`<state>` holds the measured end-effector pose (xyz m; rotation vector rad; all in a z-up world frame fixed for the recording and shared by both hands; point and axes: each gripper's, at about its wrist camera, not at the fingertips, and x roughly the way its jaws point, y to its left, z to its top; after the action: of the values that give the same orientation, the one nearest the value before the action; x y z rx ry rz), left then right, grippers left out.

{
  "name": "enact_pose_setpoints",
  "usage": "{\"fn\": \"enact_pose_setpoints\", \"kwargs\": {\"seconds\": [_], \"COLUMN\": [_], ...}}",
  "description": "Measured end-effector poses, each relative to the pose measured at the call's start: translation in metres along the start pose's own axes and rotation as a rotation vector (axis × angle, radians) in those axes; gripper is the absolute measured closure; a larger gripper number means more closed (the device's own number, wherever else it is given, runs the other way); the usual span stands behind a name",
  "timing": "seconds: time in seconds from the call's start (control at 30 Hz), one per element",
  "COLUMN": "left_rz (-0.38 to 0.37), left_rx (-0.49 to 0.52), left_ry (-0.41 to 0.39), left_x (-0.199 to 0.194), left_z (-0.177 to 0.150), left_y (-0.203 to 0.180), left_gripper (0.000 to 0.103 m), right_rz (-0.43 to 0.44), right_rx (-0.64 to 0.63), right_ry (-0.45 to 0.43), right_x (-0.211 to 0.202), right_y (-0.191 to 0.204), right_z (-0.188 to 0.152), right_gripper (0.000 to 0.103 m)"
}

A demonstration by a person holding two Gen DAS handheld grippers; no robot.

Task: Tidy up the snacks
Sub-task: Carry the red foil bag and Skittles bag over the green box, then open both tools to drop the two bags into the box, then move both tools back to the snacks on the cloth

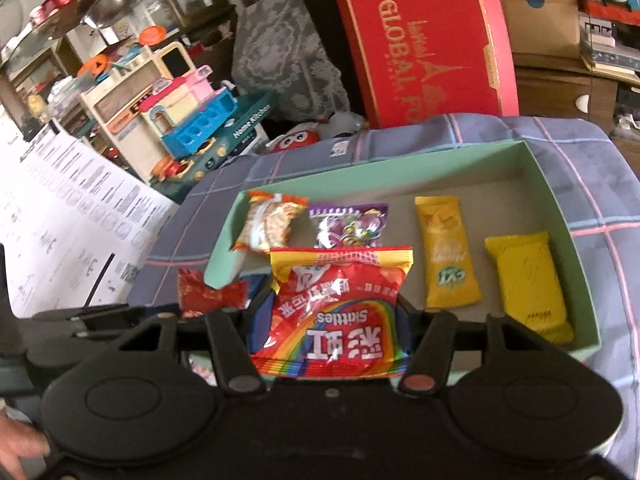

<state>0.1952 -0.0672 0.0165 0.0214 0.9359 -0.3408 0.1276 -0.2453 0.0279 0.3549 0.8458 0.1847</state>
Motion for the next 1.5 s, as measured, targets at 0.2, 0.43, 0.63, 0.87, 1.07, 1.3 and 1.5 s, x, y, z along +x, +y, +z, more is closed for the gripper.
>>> {"fn": "enact_pose_setpoints", "kwargs": {"seconds": [0.2, 0.43, 0.63, 0.87, 1.07, 1.3, 1.5], "left_rz": [0.012, 0.052, 0.140, 0.156, 0.165, 0.180, 0.185], "left_rx": [0.012, 0.028, 0.038, 0.008, 0.013, 0.009, -0.008], "left_ry": [0.044, 0.065, 0.021, 0.021, -0.001, 0.006, 0.043], "left_x": [0.026, 0.039, 0.029, 0.016, -0.011, -0.036, -0.044], "left_z": [0.000, -0.002, 0.001, -0.002, -0.017, -0.051, -0.088], "left_y": [-0.004, 0.000, -0.002, 0.004, 0.009, 0.024, 0.033], "left_gripper": [0.069, 0.036, 0.000, 0.000, 0.000, 0.000, 0.000], "right_rz": [-0.005, 0.001, -0.019, -0.035, -0.027, -0.013, -0.009], "right_rx": [0.013, 0.029, 0.022, 0.009, -0.014, -0.020, -0.004], "right_ry": [0.038, 0.082, 0.036, 0.040, 0.030, 0.028, 0.066], "right_x": [0.022, 0.044, 0.036, 0.028, 0.006, -0.022, -0.034], "right_y": [-0.011, -0.012, -0.005, 0.001, 0.007, 0.015, 0.013], "right_z": [0.003, 0.001, 0.004, -0.002, -0.012, -0.035, -0.067], "right_gripper": [0.044, 0.037, 0.000, 0.000, 0.000, 0.000, 0.000]}}
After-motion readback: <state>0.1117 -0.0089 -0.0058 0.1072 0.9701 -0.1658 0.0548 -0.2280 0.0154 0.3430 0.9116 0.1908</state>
